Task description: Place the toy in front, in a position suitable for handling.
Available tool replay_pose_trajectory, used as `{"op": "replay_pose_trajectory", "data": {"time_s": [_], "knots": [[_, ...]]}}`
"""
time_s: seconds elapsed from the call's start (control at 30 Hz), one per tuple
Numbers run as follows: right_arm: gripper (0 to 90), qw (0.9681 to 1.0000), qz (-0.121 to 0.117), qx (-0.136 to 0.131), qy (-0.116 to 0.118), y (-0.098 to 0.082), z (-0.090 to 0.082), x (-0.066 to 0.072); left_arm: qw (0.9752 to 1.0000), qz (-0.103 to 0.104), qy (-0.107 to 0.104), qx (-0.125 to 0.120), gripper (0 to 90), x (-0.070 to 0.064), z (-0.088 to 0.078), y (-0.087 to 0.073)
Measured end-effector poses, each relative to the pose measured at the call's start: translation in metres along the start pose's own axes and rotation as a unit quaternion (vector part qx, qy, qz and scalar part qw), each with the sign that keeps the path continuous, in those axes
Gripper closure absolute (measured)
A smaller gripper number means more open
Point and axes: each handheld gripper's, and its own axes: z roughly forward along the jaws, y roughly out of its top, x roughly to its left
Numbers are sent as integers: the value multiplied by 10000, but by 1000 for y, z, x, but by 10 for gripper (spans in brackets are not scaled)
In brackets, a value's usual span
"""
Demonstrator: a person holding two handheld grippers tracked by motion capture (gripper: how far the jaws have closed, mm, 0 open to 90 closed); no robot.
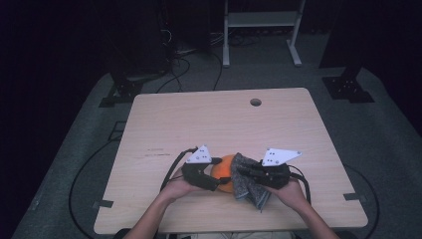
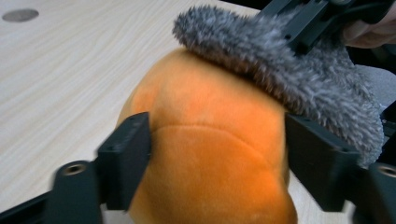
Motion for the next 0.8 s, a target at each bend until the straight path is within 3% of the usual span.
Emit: {"op": "replay_pose_trajectory", "data": {"time_s": [0.2,0.33,0.37,0.4,0.47,0.57,0.67,0.73,0.8], "knots": [[816,9996,184,129,-151,-19,-14,-8,9998,121,10,159,301,-3,-1,-5],[816,9990,300,255,-233,-32,-21,-8,9997,129,-199,87,275,-4,-3,-4],[816,9989,312,244,-237,-35,-22,-7,9997,90,-225,-32,242,-4,-4,-2],[816,9989,320,252,-227,-36,-22,-5,9996,-93,-207,-152,203,-2,-4,0],[815,9991,303,238,-195,-38,-22,-3,9995,-252,-122,-161,197,1,-2,2],[815,9990,354,235,-171,-38,-22,-4,9997,-229,-60,-24,281,2,1,-3],[814,9985,386,339,-177,-42,-23,-7,9999,-36,-25,98,307,-1,-1,-6],[814,9974,402,504,-318,-45,-26,-10,9998,52,-58,186,327,-3,-1,-7],[814,9977,417,429,-318,-43,-29,-10,9996,114,-82,230,335,-4,-2,-8]]}}
